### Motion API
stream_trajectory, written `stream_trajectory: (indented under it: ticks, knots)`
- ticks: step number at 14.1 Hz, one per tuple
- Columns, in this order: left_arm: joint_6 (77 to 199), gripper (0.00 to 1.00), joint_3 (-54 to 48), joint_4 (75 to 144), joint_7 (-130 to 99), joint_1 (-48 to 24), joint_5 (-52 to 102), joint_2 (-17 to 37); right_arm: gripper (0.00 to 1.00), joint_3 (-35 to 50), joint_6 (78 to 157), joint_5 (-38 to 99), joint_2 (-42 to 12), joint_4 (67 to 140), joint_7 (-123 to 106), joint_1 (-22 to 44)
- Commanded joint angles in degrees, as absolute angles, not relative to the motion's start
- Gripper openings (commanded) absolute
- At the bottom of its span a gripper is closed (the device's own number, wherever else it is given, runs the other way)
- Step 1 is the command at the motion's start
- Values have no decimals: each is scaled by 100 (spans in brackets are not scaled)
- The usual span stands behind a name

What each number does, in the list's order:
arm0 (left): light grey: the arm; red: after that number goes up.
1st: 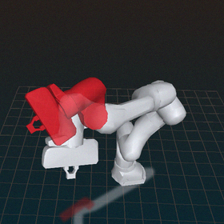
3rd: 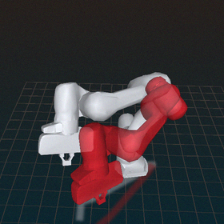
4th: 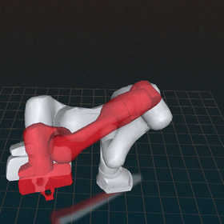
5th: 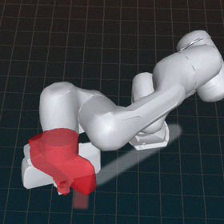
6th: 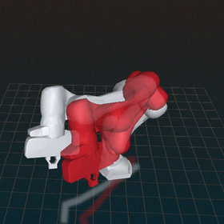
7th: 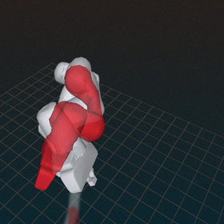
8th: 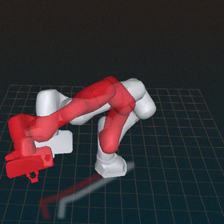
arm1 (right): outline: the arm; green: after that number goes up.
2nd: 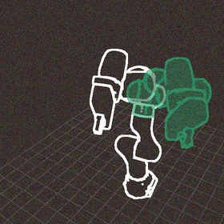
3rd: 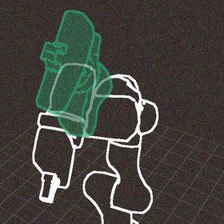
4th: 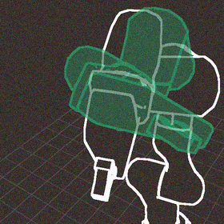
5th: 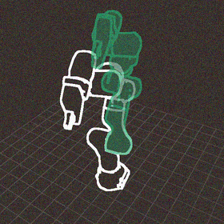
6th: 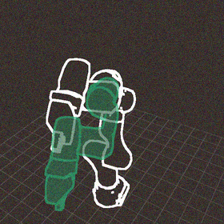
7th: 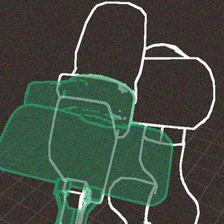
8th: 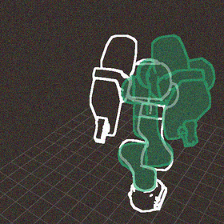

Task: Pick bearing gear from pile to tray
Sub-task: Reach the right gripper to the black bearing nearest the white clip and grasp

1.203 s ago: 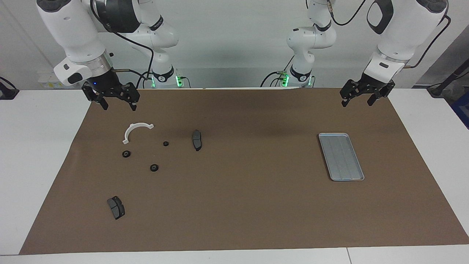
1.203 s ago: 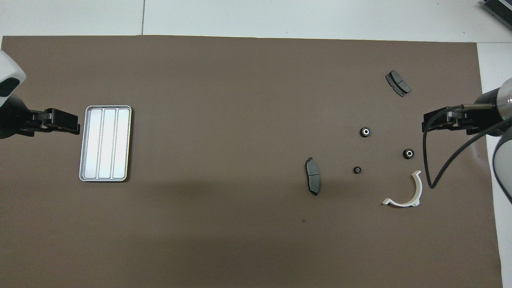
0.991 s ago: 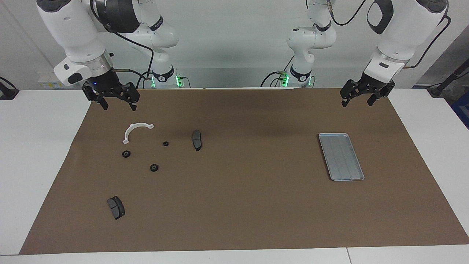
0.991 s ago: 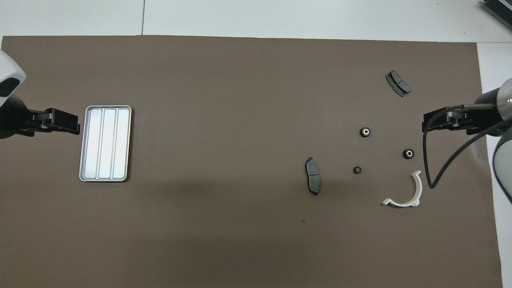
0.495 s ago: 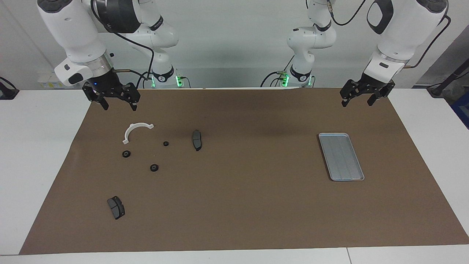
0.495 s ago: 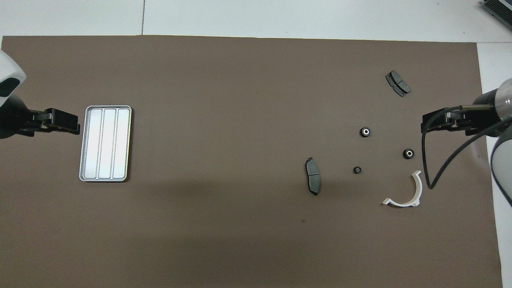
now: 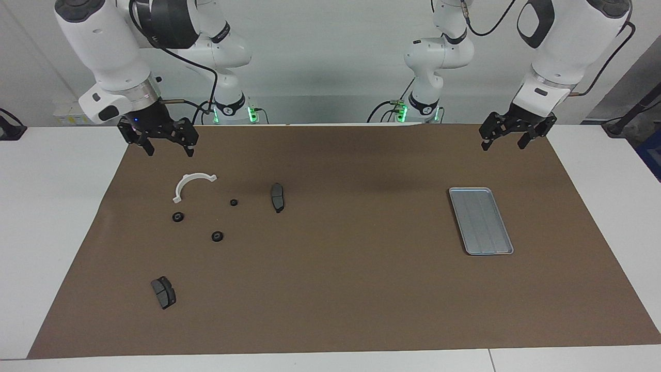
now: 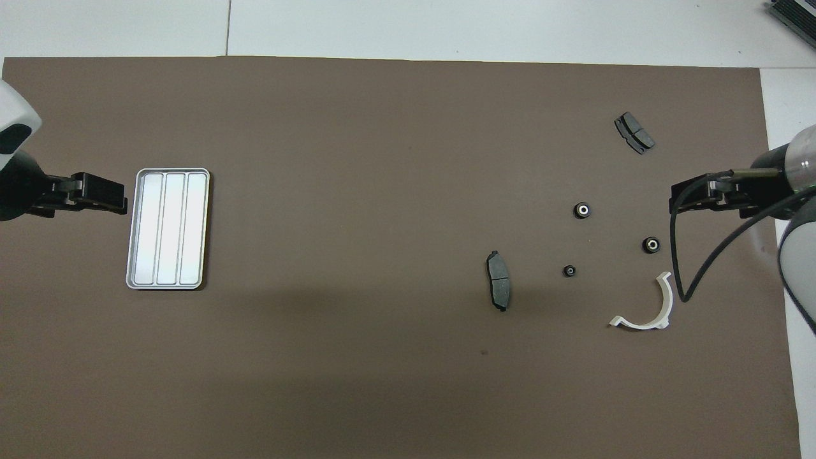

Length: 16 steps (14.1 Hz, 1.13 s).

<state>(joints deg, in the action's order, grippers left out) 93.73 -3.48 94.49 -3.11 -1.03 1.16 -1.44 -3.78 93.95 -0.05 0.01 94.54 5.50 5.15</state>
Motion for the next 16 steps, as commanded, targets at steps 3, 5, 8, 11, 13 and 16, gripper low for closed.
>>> stream_trajectory:
  ticks: [3, 5, 8, 11, 13, 16]
  knots:
    - [9378, 100, -360, 9598, -229, -62, 62, -299, 100, -369, 9536, -9, 246, 9895, 641, 536]
    - [9378, 100, -369, 9598, -229, -62, 62, -299, 100, -369, 9876, -9, 491, 10464, 633, 536]
    - [9378, 100, -360, 9598, -229, -62, 62, -299, 100, -378, 10580, -9, 825, 11388, 668, 720]
    - [9378, 100, -360, 9598, -229, -62, 62, -299, 100, -369, 11396, -9, 783, 12021, 668, 825]
    - [9378, 100, -360, 9598, -229, -62, 62, -299, 100, -369, 11880, -9, 730, 12434, 668, 914]
    - [9378, 100, -369, 9598, -229, -62, 62, -299, 100, -369, 12505, -9, 537, 12971, 659, 1019]
